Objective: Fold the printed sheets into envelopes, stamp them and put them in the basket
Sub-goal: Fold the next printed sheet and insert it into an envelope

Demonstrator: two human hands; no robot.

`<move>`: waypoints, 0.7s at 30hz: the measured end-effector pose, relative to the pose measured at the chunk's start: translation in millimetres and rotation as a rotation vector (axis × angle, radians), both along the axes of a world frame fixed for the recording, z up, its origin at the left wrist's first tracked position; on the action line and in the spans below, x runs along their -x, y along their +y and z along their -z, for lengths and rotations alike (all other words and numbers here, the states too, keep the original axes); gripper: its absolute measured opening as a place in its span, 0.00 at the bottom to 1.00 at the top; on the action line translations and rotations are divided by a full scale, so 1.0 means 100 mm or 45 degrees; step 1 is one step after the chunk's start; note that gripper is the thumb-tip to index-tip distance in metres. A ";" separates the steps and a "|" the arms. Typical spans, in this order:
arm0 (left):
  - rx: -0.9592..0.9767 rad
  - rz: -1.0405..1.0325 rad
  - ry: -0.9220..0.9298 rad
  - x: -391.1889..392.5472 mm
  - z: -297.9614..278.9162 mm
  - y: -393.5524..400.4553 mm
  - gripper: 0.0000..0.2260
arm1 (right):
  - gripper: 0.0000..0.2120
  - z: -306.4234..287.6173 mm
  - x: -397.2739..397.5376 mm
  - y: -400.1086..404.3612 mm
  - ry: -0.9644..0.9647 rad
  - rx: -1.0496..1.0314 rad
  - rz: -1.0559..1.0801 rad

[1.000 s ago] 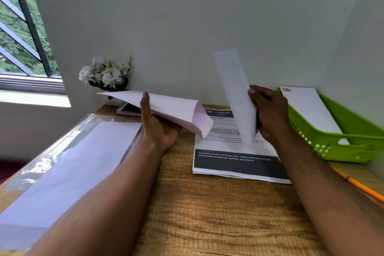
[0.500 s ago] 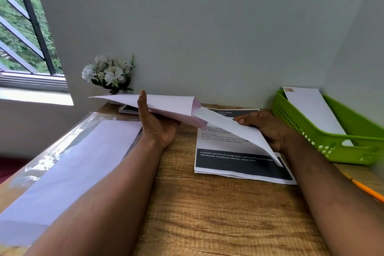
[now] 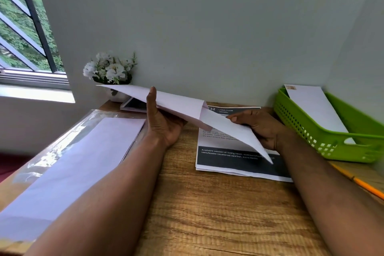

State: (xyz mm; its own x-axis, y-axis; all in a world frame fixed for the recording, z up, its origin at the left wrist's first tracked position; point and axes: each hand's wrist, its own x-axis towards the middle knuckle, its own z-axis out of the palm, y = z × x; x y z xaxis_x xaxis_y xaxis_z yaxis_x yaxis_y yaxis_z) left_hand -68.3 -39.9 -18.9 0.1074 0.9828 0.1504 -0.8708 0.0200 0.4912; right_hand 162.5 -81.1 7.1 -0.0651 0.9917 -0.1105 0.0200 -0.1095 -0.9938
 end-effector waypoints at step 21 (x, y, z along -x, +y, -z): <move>0.039 -0.032 -0.035 0.00 0.00 -0.02 0.36 | 0.35 0.10 -0.03 0.09 -0.042 -0.183 -0.382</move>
